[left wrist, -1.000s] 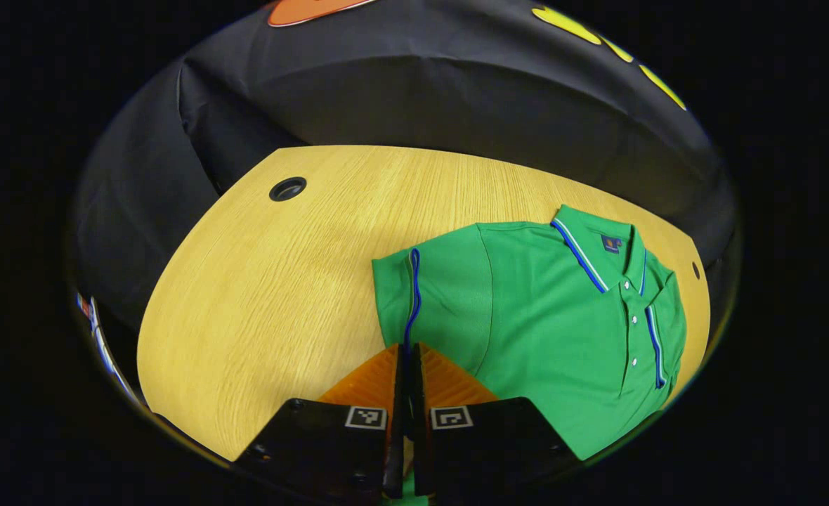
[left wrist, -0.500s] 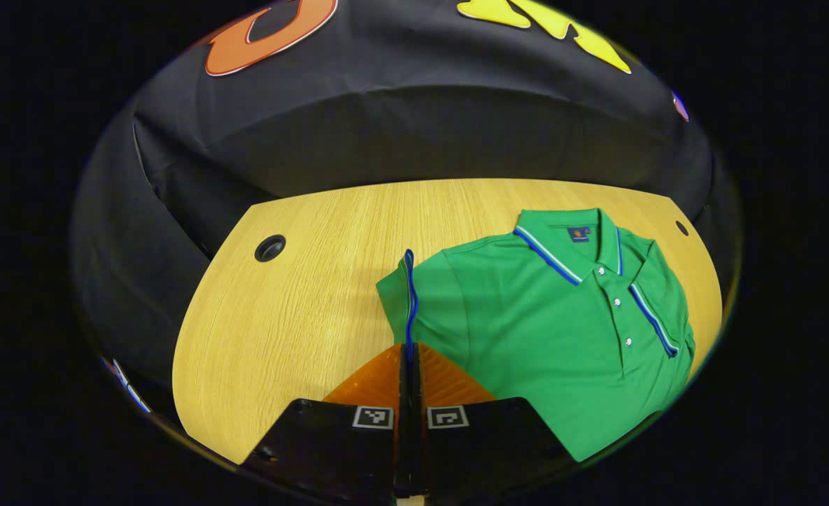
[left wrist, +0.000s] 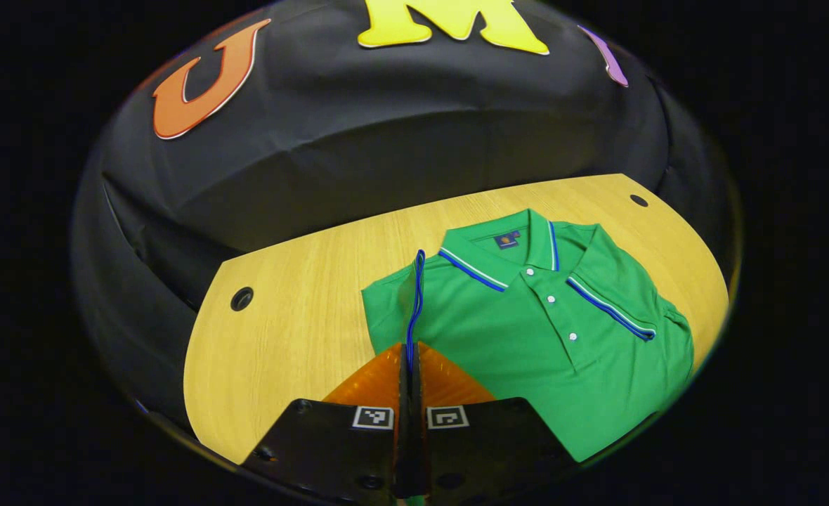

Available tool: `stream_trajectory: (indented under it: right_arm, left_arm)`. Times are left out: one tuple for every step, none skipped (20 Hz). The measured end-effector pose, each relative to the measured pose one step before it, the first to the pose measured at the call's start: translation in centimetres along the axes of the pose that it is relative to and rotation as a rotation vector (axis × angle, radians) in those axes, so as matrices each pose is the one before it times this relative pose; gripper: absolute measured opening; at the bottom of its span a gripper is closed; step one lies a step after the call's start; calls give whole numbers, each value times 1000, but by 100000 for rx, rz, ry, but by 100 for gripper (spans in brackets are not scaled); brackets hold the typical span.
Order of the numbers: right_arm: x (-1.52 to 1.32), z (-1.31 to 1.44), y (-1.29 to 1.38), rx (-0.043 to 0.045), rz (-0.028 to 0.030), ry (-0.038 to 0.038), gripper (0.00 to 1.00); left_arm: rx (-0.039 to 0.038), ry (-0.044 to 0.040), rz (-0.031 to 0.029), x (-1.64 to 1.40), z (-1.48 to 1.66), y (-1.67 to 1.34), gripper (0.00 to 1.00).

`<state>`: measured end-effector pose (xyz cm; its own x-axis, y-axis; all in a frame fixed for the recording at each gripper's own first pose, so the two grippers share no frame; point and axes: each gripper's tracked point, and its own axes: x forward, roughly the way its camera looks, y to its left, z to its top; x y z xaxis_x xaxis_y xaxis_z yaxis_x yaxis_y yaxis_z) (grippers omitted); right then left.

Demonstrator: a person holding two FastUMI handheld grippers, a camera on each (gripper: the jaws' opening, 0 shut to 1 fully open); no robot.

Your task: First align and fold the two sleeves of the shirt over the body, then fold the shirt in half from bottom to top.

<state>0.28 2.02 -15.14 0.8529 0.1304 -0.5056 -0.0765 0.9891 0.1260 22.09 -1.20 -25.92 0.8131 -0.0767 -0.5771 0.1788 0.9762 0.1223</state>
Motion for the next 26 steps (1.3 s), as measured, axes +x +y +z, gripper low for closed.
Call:
stream_trajectory:
  right_arm:
    - [-65, -211, -136, -212, -209, 419, 95]
    - [86, -118, -95, -332, -142, 266, 95]
    - [-7, -161, -118, -246, -294, 203, 95]
    - [-15, -109, -208, -137, -420, 209, 95]
    - [58, -192, -123, 86, -217, 269, 95]
    - [-14, -132, -198, 134, -305, 361, 95]
    - [77, -150, -173, 196, -267, 389, 95]
    - [81, -146, -226, 291, -246, 180, 95]
    - [93, -169, -225, 116, -322, 367, 95]
    - [50, -177, -192, -24, 0, 471, 95]
    - [-40, -218, -242, -35, -256, 702, 96]
    - [-137, -266, -109, -355, 478, 717, 96]
    - [64, -162, -36, -783, 275, 464, 95]
    - [113, -129, -291, -979, -484, 273, 95]
    - [60, -175, -146, -353, 175, 257, 95]
    - [145, -271, -13, 514, 470, 731, 95]
    - [179, -371, 4, 951, 681, 949, 95]
    - [249, -328, -96, 921, 398, 880, 95]
    - [270, -426, -274, 585, -21, 1187, 95]
    - [266, -376, -299, 569, -274, 753, 95]
    - [226, -426, -206, 265, 267, 832, 95]
    - [390, -462, -289, 184, -125, 855, 95]
    - [384, -678, -372, -177, -286, 1403, 95]
    - [496, -751, -278, -269, -238, 1966, 96]
    - [564, -881, -243, -126, -67, 2279, 96]
    - [491, -794, -206, 39, 152, 2535, 96]
  left_arm:
    - [1481, 978, 517, 200, -236, -273, 4]
    - [1032, 857, -758, 145, -265, -369, 3]
    - [201, 640, -366, 137, -153, -368, 4]
    - [261, 969, 1086, 181, -199, -2, 4]
    - [152, 1097, -422, 208, -209, -76, 4]
    - [-1498, 1204, -3938, 157, -429, -885, 6]
    - [-2115, 1833, -3445, -201, -519, -857, 7]
    - [-1988, 1170, -1276, 363, -535, -202, 13]
    - [-1700, 506, -240, 48, -275, -106, 25]
    - [-1925, -23, -458, 15, -122, -85, 32]
    - [-2234, -542, 50, -119, -70, -17, 58]
    - [-2388, -130, -135, -334, -147, 17, 51]
    - [-2538, -146, 31, -464, -279, 11, 83]
    - [-2696, -133, 147, -517, -178, 114, 79]
    - [-2135, -166, -262, -650, -243, 31, 80]
    - [-1862, -1217, 458, -718, -206, 304, 82]
    - [-1260, 0, 1018, -679, -386, 508, 90]
    - [-1167, 769, 735, -989, -745, 278, 94]
    - [-822, 541, 882, -789, -727, 506, 99]
    - [-695, 480, 551, -733, -786, 381, 99]
    - [-392, 518, 726, -694, -893, 390, 99]
    - [-97, 1025, 307, -773, -1072, 285, 99]
    - [-135, 796, 1218, -647, -1097, 461, 99]
    - [-647, 1625, 848, -613, -1262, 363, 99]
    - [-1481, 2256, -216, -635, -1469, 114, 99]
    - [-1516, 2665, -496, -823, -1529, -7, 99]
